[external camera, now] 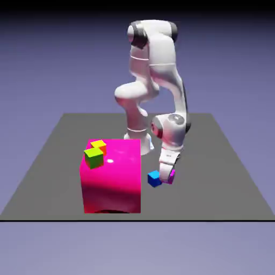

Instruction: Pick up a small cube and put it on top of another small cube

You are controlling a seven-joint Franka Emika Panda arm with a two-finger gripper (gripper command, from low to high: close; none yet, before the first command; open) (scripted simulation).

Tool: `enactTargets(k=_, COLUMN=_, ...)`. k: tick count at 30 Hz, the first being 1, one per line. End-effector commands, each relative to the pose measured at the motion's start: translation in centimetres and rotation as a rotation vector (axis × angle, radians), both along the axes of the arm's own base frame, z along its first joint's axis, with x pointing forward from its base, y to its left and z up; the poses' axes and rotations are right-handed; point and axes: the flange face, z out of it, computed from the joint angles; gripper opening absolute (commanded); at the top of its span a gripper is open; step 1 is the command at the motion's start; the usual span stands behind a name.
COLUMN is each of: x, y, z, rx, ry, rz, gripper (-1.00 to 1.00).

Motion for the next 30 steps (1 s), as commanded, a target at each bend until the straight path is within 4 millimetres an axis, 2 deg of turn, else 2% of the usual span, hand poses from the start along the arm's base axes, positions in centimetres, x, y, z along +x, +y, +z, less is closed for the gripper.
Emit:
enactTargets(k=1, x=0.0, y=0.0, z=0.3, rx=0.001, ry=0.000, rz=0.001, gripper=-1.00)
enactTargets(k=3, x=0.2, y=0.4, z=0.0, rx=-0.015, ry=0.033, rz=0.033, gripper=-1.00)
enactTargets(k=8, x=5.8, y=-1.2, z=3.2, rx=-0.038, ry=0.091, rz=0.110, gripper=-1.00)
enactTargets(k=14, x=11.5, y=-4.3, z=8.3, rx=-0.043, ry=0.169, rz=0.199, gripper=-1.00)
enactTargets(k=20, x=15.8, y=-8.3, z=14.4, rx=-0.023, ry=0.250, rz=0.286, gripper=-1.00)
enactTargets(k=21, x=16.5, y=-10.4, z=16.3, rx=-0.014, ry=0.243, rz=0.260, gripper=-1.00)
enactTargets(k=23, x=16.9, y=-16.7, z=20.4, rx=-0.006, ry=0.165, rz=0.122, gripper=-1.00)
enactTargets(k=25, x=16.2, y=-23.1, z=24.3, rx=0.001, ry=0.089, rz=-0.020, gripper=-1.00)
enactTargets(k=27, x=14.6, y=-29.5, z=27.7, rx=0.001, ry=0.002, rz=-0.166, gripper=-1.00)
enactTargets(k=29, x=14.5, y=-29.6, z=27.8, rx=0.001, ry=0.000, rz=-0.169, gripper=-1.00)
enactTargets(k=30, x=14.6, y=-29.6, z=26.1, rx=0.001, ry=0.000, rz=-0.168, gripper=-1.00)
